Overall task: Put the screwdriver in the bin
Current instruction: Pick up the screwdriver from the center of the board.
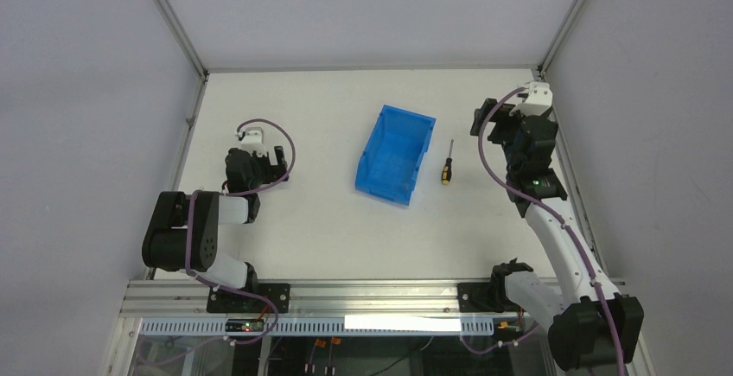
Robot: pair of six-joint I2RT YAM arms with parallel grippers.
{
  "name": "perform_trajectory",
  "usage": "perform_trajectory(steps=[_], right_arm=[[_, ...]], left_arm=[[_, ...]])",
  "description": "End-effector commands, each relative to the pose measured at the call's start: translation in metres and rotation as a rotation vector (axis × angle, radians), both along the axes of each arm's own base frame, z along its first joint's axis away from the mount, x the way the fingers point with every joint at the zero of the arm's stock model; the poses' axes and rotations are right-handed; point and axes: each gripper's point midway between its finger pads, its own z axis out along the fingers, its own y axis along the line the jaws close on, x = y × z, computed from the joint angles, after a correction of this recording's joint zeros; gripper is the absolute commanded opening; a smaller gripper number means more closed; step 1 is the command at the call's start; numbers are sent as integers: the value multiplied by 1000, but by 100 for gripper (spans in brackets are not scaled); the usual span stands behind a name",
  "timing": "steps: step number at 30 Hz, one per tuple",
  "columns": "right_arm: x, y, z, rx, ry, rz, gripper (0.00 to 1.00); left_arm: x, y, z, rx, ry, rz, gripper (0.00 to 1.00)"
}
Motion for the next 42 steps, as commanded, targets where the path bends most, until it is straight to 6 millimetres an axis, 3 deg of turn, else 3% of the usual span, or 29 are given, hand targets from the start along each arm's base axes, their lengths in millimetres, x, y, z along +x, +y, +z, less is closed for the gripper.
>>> perform_trajectory(steps=[1, 5, 12, 16, 22, 32, 36, 42], right_arm=[[-10, 4, 42, -12, 7, 35, 99], [-13, 4, 79, -9, -11, 36, 99], [-17, 3, 122, -9, 6, 34, 99], [-21, 1, 140, 0, -2, 20, 99], [-22, 0, 145, 3, 43, 15, 99], [-14, 4, 130, 31, 116, 15, 99], [-2, 7, 108, 40, 182, 16, 99], [19, 20, 58, 89, 305, 48, 99]], left_arm=[[6, 0, 16, -17, -61, -2, 100], [6, 0, 17, -17, -63, -3, 100], [6, 1, 16, -17, -62, -2, 100], [6, 0, 16, -18, -62, -4, 100], [6, 0, 16, -18, -62, -4, 100], [6, 0, 16, -18, -61, -5, 100], [6, 0, 17, -18, -63, -5, 100], [6, 0, 16, -18, -63, -7, 100]])
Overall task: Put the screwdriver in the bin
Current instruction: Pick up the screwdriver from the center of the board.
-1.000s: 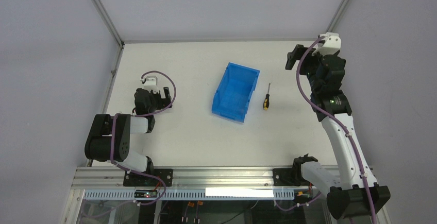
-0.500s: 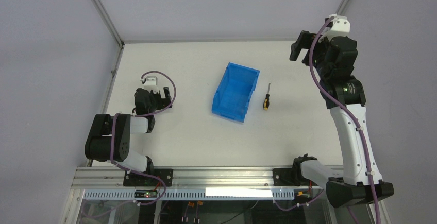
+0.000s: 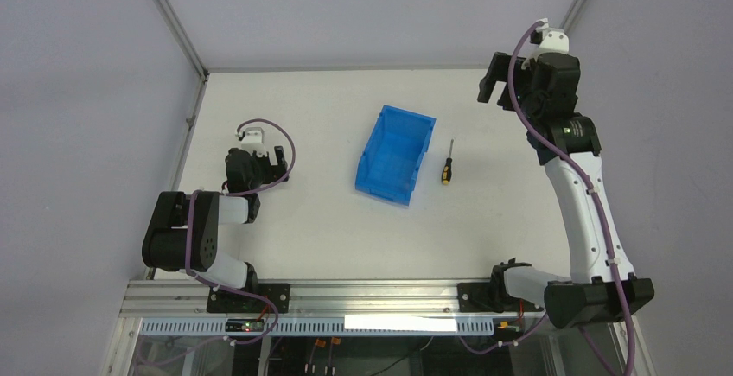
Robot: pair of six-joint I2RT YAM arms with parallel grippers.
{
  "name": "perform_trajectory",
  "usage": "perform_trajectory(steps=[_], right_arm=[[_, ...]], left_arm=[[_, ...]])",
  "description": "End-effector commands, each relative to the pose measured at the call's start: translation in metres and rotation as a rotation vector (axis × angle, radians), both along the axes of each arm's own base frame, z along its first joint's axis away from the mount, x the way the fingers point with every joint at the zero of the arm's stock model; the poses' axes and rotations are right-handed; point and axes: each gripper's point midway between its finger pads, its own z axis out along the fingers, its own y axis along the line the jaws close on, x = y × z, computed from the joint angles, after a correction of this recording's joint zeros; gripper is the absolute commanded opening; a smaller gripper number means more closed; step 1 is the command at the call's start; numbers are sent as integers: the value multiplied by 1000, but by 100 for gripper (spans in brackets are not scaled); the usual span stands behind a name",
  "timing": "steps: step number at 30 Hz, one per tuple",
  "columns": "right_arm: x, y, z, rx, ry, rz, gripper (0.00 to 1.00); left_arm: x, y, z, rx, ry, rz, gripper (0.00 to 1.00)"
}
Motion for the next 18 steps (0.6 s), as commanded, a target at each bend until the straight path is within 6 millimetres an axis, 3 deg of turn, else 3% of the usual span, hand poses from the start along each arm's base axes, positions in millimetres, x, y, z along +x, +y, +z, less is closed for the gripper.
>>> perform_trajectory(steps=[1, 8, 18], right_arm=[[12, 12, -30, 63, 75, 22, 99], [23, 20, -101, 99, 241, 14, 99], [19, 25, -192, 56, 406, -17, 99]], left_arm=[[6, 0, 17, -18, -64, -5, 100], [6, 0, 16, -18, -62, -5, 100], [6, 8, 17, -19, -64, 16, 100]])
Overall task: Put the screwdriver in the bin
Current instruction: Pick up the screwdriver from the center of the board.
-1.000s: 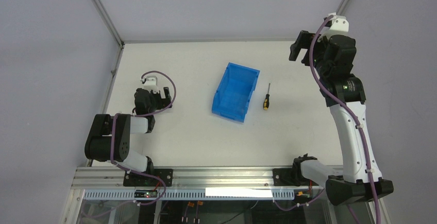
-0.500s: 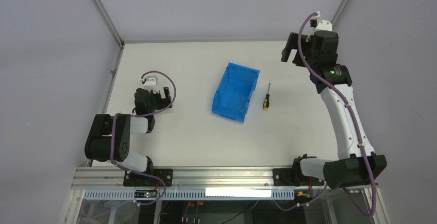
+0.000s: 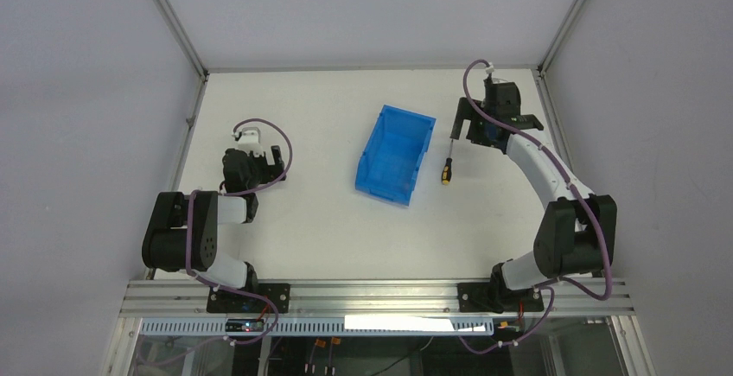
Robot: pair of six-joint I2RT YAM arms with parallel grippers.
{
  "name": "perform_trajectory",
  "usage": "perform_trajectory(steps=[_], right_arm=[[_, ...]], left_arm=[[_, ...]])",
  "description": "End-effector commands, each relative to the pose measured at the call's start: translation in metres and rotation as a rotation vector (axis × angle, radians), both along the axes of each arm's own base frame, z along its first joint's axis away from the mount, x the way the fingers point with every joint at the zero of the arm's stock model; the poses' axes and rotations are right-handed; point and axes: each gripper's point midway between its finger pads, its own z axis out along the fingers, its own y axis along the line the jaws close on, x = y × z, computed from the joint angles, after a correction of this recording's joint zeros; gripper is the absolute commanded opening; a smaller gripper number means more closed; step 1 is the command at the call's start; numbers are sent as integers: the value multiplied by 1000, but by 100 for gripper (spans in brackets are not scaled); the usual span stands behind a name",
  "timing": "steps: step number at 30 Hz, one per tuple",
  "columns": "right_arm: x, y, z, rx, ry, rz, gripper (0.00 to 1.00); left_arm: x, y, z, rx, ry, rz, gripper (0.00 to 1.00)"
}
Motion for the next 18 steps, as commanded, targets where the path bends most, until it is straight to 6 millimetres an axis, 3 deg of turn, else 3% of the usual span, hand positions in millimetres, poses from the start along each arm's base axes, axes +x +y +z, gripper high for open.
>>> perform_trajectory(steps=[1, 18], right_arm=[[10, 5, -20, -14, -9, -20, 99], [-3, 18, -109, -99, 166, 6, 94]], left_arm=[[6, -1, 16, -17, -63, -8, 100], [6, -2, 17, -18, -65, -10, 100]])
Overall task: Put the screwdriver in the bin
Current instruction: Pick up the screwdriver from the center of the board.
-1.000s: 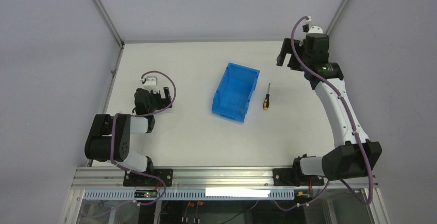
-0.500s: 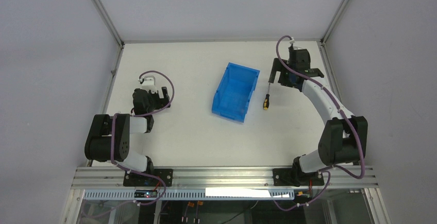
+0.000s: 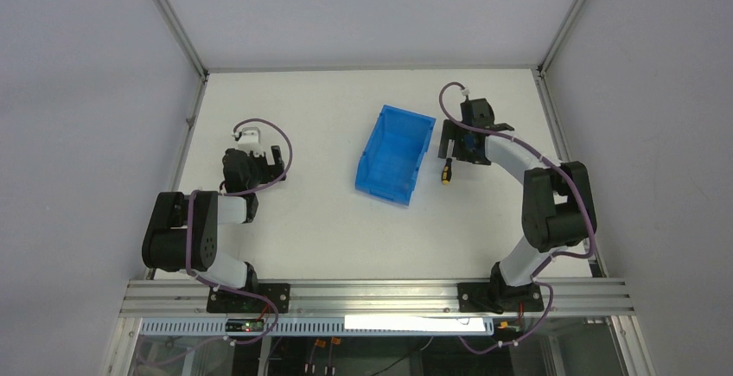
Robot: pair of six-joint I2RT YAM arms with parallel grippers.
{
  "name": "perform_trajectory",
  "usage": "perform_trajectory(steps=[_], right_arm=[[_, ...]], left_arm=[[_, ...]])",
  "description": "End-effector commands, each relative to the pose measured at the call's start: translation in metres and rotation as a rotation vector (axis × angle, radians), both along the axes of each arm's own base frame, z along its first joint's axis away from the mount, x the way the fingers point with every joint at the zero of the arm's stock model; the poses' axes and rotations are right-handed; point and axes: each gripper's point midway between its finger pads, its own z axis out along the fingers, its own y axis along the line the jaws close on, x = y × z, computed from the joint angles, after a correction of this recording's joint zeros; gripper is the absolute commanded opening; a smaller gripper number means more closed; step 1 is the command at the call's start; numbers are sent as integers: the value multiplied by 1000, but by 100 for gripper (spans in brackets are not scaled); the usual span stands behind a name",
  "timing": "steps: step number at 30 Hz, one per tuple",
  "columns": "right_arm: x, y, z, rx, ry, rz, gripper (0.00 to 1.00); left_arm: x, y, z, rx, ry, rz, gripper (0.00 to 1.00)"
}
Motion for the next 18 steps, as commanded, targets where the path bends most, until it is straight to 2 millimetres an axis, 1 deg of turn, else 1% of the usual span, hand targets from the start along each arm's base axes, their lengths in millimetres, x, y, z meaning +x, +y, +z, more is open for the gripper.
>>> perform_trajectory(steps=[1, 4, 6, 9, 11, 16, 18], right_arm=[[4, 2, -14, -27, -6, -7, 94], [1, 3, -25, -36, 22, -4, 92], [0, 3, -27, -42, 41, -2, 89], [-2, 4, -30, -40, 56, 6, 80], [-2, 6, -31, -34, 66, 10, 70], [-4, 8, -35, -25, 87, 22, 35], [-4, 9, -33, -20, 82, 23, 24]], left_arm=[[6, -2, 17, -18, -64, -11, 100], [6, -1, 17, -18, -64, -9, 100], [6, -1, 17, -18, -65, -10, 100], [6, -2, 17, -19, -65, -11, 100], [5, -2, 16, -19, -63, -11, 100], [5, -1, 17, -20, -64, -10, 100], [5, -2, 16, -20, -63, -12, 100]])
